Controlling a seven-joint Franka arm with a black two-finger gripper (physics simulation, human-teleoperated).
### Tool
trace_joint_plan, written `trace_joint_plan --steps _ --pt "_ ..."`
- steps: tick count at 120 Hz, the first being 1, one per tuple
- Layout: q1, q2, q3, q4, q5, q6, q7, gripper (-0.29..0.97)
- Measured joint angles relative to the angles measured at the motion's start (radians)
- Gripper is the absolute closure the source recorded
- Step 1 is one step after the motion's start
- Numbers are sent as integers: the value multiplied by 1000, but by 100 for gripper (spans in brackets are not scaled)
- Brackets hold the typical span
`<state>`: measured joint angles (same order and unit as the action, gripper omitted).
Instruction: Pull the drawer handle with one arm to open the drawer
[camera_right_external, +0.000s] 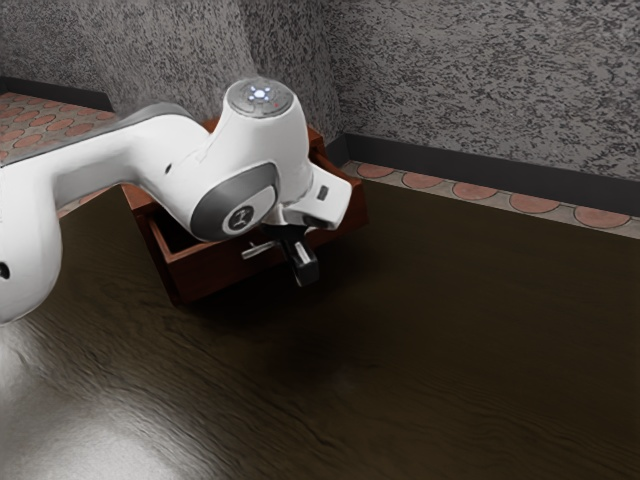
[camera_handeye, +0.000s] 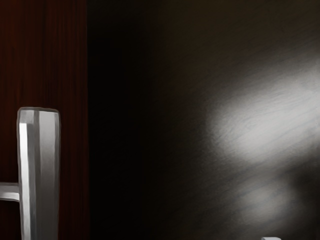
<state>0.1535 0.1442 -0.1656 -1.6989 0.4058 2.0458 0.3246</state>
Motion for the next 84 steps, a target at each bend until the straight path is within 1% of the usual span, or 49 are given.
trace_joint_plan --steps 12,22,43,50,56,63,67,73,84 --pt "-5 -1 -10 -4 0 3 -8 17" --pt "-2 -22 -23 -5 0 2 -14 11" --pt "-3 -179 -39 -1 -6 -33 -23 5" --pt "-8 -198 -44 88 -52 -99 -37 3" --pt "-11 -203 -51 179 -99 -194 -73 3" --pt "16 -205 -99 250 -139 -300 -127 2" --pt "21 -204 -128 270 -154 -348 -157 2" --pt "-4 -202 -149 283 -170 -407 -197 1" --pt "-64 -203 -146 290 -187 -485 -263 1"
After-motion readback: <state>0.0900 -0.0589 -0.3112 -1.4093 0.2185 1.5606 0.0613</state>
